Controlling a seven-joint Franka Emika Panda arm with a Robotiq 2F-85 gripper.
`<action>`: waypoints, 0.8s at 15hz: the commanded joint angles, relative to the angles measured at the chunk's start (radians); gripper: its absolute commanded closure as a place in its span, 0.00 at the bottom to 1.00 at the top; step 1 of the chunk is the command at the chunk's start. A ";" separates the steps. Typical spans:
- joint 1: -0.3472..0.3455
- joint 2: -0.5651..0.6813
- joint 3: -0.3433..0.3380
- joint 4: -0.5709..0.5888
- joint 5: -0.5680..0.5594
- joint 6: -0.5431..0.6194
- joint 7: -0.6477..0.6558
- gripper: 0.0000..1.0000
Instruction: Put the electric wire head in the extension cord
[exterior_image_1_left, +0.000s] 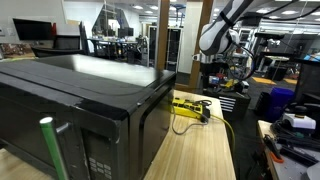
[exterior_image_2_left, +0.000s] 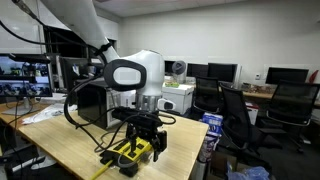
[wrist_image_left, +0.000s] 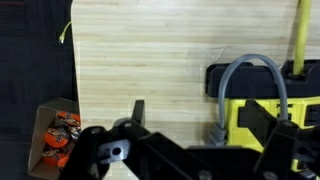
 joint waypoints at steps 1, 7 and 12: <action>-0.032 0.034 0.053 0.007 0.029 0.038 0.007 0.00; -0.027 0.030 0.073 0.002 -0.003 0.022 0.037 0.00; -0.051 0.077 0.091 0.000 0.021 0.079 0.002 0.00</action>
